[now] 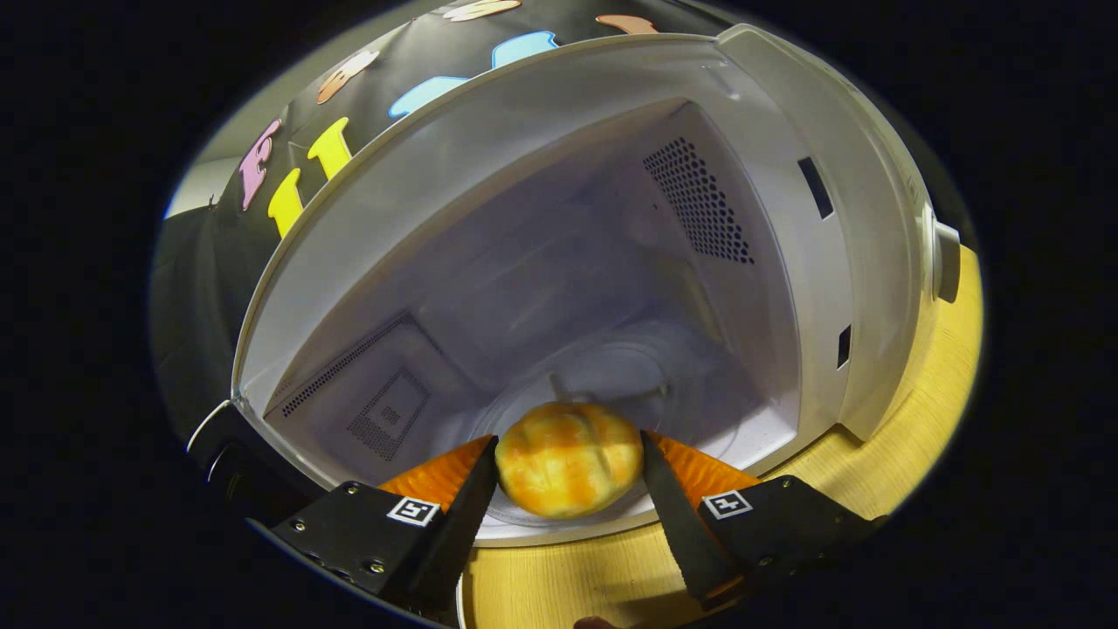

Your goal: Open the microwave, put the food inside, and close the microwave door.

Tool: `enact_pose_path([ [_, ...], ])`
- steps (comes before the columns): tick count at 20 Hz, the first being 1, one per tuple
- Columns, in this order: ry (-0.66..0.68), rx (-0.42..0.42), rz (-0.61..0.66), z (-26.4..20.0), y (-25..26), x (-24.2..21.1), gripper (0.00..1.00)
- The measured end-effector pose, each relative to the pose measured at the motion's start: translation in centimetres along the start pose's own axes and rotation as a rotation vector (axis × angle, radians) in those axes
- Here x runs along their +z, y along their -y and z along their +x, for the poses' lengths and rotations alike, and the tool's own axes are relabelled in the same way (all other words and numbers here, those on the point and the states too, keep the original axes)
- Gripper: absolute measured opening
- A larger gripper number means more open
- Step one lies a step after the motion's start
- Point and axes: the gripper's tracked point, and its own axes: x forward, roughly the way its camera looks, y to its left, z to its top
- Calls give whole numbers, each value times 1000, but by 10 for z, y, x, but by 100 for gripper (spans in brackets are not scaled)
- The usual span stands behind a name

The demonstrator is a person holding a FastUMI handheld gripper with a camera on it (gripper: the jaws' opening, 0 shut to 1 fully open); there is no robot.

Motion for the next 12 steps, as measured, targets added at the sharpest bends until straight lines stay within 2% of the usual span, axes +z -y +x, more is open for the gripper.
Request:
enact_pose_path([
  [2, 10, 34, -44, -3, -7, -1, 94],
  [10, 30, 6, -175, -10, -6, -7, 94],
  [12, 56, 31, -185, -12, -14, -2, 95],
])
